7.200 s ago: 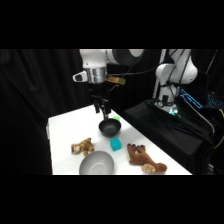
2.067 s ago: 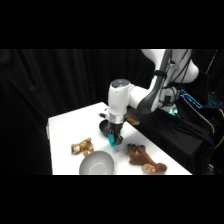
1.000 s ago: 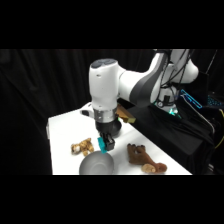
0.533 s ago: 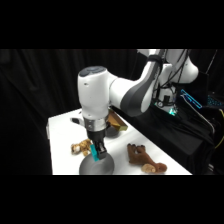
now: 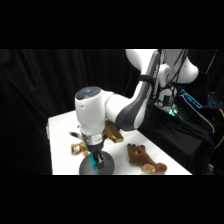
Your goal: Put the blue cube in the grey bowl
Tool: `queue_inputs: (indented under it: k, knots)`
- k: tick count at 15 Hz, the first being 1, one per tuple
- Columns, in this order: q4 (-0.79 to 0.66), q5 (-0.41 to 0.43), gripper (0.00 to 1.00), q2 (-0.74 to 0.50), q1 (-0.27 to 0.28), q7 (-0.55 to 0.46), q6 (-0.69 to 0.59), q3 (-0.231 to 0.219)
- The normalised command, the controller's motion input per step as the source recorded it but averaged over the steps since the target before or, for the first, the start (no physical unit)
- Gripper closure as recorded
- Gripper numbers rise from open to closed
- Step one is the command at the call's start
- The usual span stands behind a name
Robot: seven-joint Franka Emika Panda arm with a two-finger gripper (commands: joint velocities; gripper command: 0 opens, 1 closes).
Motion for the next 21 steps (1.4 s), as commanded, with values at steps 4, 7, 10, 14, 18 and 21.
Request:
queue_inputs:
  k: [4,7,10,14,18,21]
  knots:
    - [0.21,0.140,0.24,0.19,-0.051,-0.18,0.08,0.070]
    - [0.18,0.133,0.02,0.10,-0.047,-0.18,0.05,0.056]
    - [0.14,0.141,0.00,-0.01,-0.049,-0.16,-0.02,0.055]
    - [0.07,0.169,0.00,-0.18,-0.072,-0.18,-0.24,0.080]
    - [-0.04,0.211,0.00,-0.35,-0.117,-0.20,-0.43,0.132]
    - [-0.18,0.184,0.00,-0.42,-0.112,-0.22,-0.39,0.133]
